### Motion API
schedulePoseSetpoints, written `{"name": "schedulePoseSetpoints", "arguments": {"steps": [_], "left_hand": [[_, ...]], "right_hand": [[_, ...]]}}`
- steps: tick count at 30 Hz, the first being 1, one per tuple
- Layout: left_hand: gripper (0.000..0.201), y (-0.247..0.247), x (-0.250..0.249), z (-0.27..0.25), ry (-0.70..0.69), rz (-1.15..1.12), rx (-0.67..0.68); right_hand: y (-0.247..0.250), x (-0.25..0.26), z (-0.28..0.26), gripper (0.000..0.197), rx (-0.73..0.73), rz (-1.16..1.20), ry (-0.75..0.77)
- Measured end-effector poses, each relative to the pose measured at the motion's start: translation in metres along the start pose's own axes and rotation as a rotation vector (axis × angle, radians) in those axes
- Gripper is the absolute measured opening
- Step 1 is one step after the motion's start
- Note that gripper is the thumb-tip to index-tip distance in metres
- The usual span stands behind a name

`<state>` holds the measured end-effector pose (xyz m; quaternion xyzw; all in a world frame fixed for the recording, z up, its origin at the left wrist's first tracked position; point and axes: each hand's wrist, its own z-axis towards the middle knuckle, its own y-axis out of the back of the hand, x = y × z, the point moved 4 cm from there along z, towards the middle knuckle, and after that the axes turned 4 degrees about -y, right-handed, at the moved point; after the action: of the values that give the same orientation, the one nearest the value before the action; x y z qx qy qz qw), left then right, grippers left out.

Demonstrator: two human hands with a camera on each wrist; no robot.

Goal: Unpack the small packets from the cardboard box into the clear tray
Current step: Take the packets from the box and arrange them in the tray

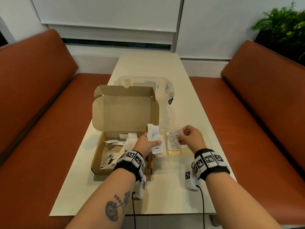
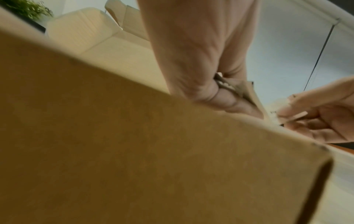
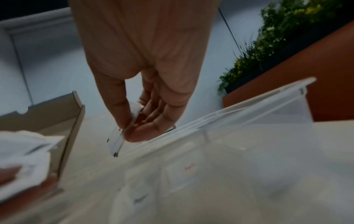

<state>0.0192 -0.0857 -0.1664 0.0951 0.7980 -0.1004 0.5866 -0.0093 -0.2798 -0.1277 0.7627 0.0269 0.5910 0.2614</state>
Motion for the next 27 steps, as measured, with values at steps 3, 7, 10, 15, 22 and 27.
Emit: {"name": "schedulePoseSetpoints", "arguments": {"steps": [3, 7, 10, 15, 22, 27], "left_hand": [[0.045, 0.000, 0.001, 0.002, 0.000, 0.006, -0.002], [0.044, 0.000, 0.001, 0.002, -0.004, 0.018, 0.001], [0.043, 0.000, 0.000, 0.001, -0.007, 0.029, 0.007], [0.045, 0.000, 0.000, 0.001, -0.005, 0.060, 0.018], [0.046, 0.000, -0.001, 0.000, 0.000, 0.060, 0.018], [0.046, 0.000, -0.001, 0.001, -0.006, 0.062, 0.015]], "right_hand": [[0.001, -0.004, 0.004, 0.022, -0.001, -0.187, 0.048], [-0.008, -0.011, 0.008, 0.009, 0.016, -0.330, 0.039], [-0.013, -0.015, 0.008, 0.008, 0.006, -0.371, 0.005], [-0.015, -0.021, 0.009, 0.015, 0.026, -0.402, -0.009], [-0.018, -0.023, 0.010, 0.019, 0.059, -0.501, 0.007], [-0.019, -0.020, 0.008, 0.014, 0.068, -0.473, 0.018]]}}
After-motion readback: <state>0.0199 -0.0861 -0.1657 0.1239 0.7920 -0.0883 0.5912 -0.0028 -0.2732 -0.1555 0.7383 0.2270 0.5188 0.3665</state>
